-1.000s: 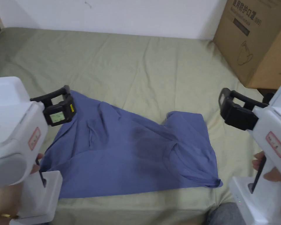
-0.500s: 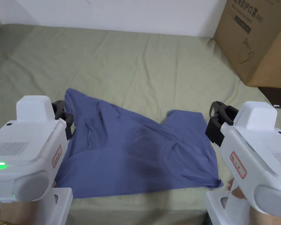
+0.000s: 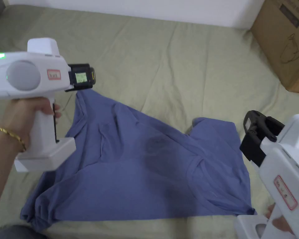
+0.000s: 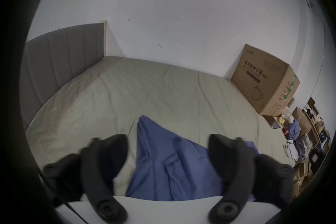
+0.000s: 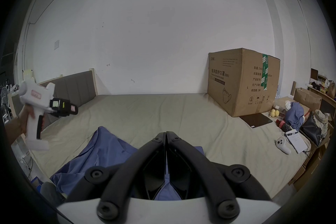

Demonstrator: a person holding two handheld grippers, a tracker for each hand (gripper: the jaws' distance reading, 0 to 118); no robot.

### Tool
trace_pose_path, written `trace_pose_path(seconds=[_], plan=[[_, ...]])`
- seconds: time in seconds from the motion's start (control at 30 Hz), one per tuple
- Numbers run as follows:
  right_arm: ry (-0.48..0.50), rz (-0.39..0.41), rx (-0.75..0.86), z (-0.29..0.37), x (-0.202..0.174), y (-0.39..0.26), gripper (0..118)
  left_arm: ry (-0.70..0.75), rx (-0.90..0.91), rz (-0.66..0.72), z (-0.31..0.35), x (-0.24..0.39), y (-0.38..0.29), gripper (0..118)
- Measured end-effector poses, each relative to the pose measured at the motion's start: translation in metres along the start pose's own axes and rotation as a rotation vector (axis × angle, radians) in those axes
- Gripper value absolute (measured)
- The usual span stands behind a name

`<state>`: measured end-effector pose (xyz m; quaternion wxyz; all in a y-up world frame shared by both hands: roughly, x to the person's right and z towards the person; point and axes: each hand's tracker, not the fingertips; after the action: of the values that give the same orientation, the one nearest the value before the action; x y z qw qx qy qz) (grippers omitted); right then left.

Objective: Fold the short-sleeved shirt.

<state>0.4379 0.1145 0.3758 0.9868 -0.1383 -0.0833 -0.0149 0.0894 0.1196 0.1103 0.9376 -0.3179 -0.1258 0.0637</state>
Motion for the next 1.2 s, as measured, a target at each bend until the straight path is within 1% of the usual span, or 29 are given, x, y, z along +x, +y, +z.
trace_pose_path(seconds=[0.03, 0.07, 0.1, 0.17, 0.23, 0.3, 0.33, 0.4, 0.47, 0.5, 0.57, 0.63, 0.7, 0.73, 0.77, 0.8, 0.83, 0.87, 0.9, 1.0, 1.1, 1.2], plan=[[-0.002, -0.009, -0.009, -0.007, 0.002, 0.000, 0, 0.012, 0.000, -0.021, -0.016, -0.002, 0.011, 112], [-0.003, -0.014, -0.017, -0.012, 0.002, 0.001, 0, 0.020, -0.018, -0.043, -0.031, -0.005, 0.020, 115], [-0.005, -0.018, -0.023, -0.019, 0.002, 0.000, 0, 0.030, -0.043, -0.050, -0.049, -0.008, 0.030, 116], [-0.011, -0.016, -0.040, -0.032, 0.003, -0.001, 0, 0.071, -0.114, -0.023, -0.086, -0.014, 0.046, 116], [-0.007, -0.019, -0.066, -0.047, 0.004, -0.004, 0, 0.071, -0.204, -0.009, -0.127, -0.024, 0.055, 116], [-0.008, -0.015, -0.094, -0.061, 0.005, -0.008, 0, 0.125, -0.284, 0.002, -0.165, -0.033, 0.059, 116], [-0.012, -0.013, -0.106, -0.068, 0.006, -0.010, 0, 0.150, -0.334, -0.032, -0.184, -0.036, 0.059, 116], [-0.022, -0.024, -0.126, -0.080, 0.007, -0.014, 0, 0.192, -0.371, -0.077, -0.213, -0.041, 0.055, 116], [-0.034, -0.066, -0.144, -0.093, 0.007, -0.019, 0, 0.198, -0.383, -0.106, -0.240, -0.044, 0.051, 116], [-0.027, -0.072, -0.147, -0.100, 0.006, -0.022, 0, 0.197, -0.393, -0.121, -0.249, -0.045, 0.045, 115], [-0.035, -0.059, -0.159, -0.113, 0.003, -0.027, 0, 0.208, -0.456, -0.146, -0.270, -0.046, 0.037, 112], [-0.037, -0.045, -0.173, -0.123, 0.000, -0.032, 0, 0.212, -0.474, -0.154, -0.288, -0.045, 0.032, 103], [-0.027, -0.047, -0.189, -0.130, 0.000, -0.036, 0, 0.203, -0.462, -0.177, -0.291, -0.043, 0.021, 93], [-0.025, -0.046, -0.197, -0.132, 0.000, -0.038, 0, 0.222, -0.473, -0.220, -0.294, -0.041, 0.015, 82], [-0.025, -0.044, -0.203, -0.134, -0.001, -0.040, 0, 0.240, -0.499, -0.257, -0.298, -0.041, 0.011, 69], [-0.025, -0.037, -0.210, -0.136, -0.001, -0.042, 0, 0.229, -0.517, -0.273, -0.298, -0.041, 0.006, 51], [-0.027, -0.034, -0.212, -0.136, -0.001, -0.043, 0, 0.160, -0.492, -0.223, -0.293, -0.040, 0.004, 38], [-0.031, -0.034, -0.212, -0.135, 0.000, -0.044, 0, 0.153, -0.474, -0.196, -0.291, -0.038, 0.005, 23], [-0.036, -0.042, -0.212, -0.135, 0.000, -0.044, 0, 0.150, -0.481, -0.192, -0.290, -0.039, 0.007, 3], [-0.042, -0.059, -0.219, -0.131, 0.003, -0.041, 0, 0.166, -0.463, -0.213, -0.282, -0.034, 0.008, 1], [-0.062, -0.049, -0.218, -0.125, 0.009, -0.032, 0, 0.144, -0.369, -0.185, -0.256, -0.029, 0.019, 1], [-0.086, -0.062, -0.230, -0.123, 0.018, -0.020, 0, 0.134, -0.319, -0.175, -0.222, -0.019, 0.030, 1]])
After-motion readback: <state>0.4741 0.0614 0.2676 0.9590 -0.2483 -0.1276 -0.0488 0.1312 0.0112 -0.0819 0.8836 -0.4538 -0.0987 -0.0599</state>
